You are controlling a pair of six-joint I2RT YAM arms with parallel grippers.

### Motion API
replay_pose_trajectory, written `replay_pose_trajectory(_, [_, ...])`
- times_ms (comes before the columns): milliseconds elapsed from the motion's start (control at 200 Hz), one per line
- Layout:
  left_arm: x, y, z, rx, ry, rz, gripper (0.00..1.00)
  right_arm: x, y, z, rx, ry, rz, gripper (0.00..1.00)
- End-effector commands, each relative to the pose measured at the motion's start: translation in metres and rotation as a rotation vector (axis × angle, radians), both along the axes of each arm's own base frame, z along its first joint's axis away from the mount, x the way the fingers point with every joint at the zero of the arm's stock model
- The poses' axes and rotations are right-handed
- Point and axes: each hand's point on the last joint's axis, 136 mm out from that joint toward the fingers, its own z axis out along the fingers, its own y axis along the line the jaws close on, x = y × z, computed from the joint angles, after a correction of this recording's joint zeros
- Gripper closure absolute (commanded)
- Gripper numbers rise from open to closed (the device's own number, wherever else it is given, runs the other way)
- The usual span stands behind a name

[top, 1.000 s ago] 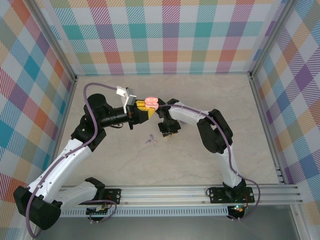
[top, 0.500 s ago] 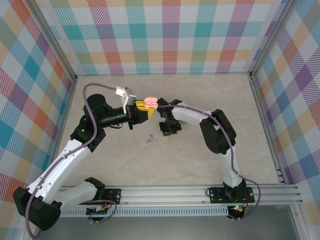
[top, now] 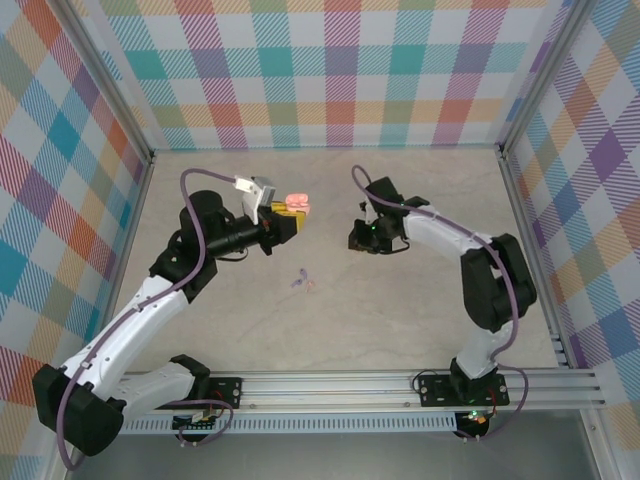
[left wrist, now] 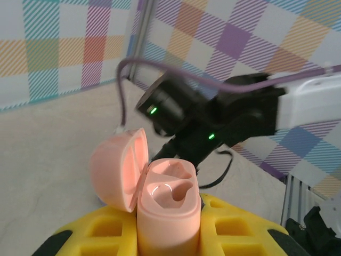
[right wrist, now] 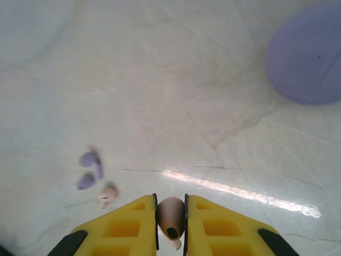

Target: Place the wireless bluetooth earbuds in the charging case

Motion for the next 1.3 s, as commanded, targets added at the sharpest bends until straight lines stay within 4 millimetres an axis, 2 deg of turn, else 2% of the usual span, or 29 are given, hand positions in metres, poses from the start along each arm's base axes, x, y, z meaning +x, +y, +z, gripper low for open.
replay_pose_trajectory(0, [0.020, 0.009, -0.006, -0.034, 0.044, 0.107, 0.80, 0.001, 0.012, 0.042, 0.176, -0.061, 0.015, 0.84])
replay_pose_trajectory(375, [0.047, 0.001, -0.042, -0.095, 0.207, 0.128, 0.80, -0.011, 0.008, 0.156, 0.451, -0.270, 0.068, 0.83])
replay_pose_trajectory(480, [0.043, -0.009, -0.040, -0.129, 0.197, 0.058, 0.80, -0.018, 0.010, 0.185, 0.510, -0.331, 0.102, 0.83])
replay_pose_trajectory(695, [0.029, -0.019, -0.023, -0.194, 0.095, -0.060, 0.80, -0.037, 0.015, 0.245, 0.640, -0.449, 0.192, 0.82])
replay_pose_trajectory(930, [0.009, -0.031, -0.001, -0.239, 0.015, -0.178, 0.80, -0.051, 0.018, 0.283, 0.702, -0.574, 0.244, 0.81])
replay_pose_trajectory(1140, [-0.010, -0.043, 0.014, -0.245, -0.080, -0.251, 0.81, -0.072, 0.032, 0.317, 0.740, -0.725, 0.314, 0.81])
replay_pose_trajectory(1295, [-0.026, -0.046, 0.025, -0.221, -0.201, -0.281, 0.81, -0.087, 0.040, 0.333, 0.740, -0.813, 0.358, 0.81])
